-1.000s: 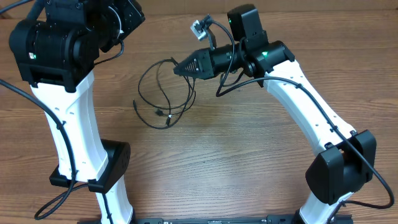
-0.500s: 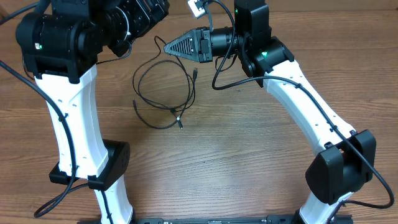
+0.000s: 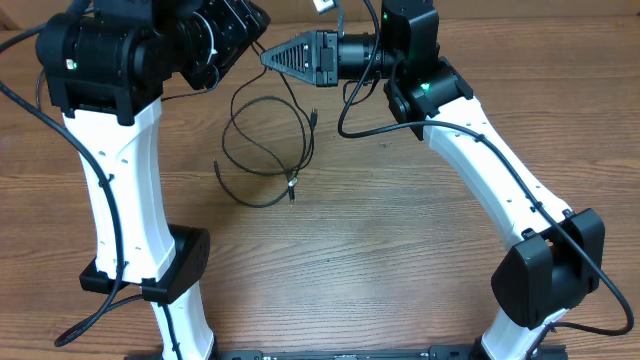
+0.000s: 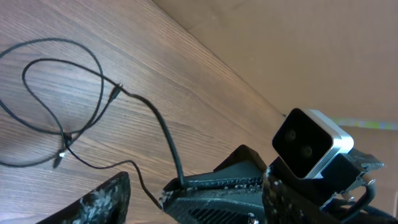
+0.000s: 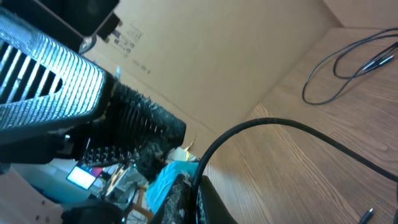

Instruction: Untangle cables

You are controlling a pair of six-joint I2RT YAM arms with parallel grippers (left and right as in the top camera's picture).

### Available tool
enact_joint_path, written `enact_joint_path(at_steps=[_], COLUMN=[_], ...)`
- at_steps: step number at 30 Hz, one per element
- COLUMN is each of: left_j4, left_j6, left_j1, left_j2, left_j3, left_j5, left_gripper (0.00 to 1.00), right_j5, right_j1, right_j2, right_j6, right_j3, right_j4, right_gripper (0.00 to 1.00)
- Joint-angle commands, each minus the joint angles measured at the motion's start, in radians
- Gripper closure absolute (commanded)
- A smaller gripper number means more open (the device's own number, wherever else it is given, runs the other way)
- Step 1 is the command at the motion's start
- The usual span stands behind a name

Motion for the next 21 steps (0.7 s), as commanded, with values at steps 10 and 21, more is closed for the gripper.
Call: enact_joint_path(at_steps=[10, 21], left_j4=[0.001, 0.016], left_j6=[-0.122, -0.148], left_j1=[-0.003, 0.0], left_j2=[0.017, 0.025], left_j3=[-0.005, -0.005], left_j5=[0.012, -0.016], left_gripper=[0.43, 0.55], right_j5=[0.003, -0.066], right_j1=[0.003, 0.039], right_j2=[-0.005, -0.005], right_j6=[0.21, 0.214], right_j3=[0.005, 0.005], right_j4=[0.179, 0.247], right_gripper=[0.96, 0.96])
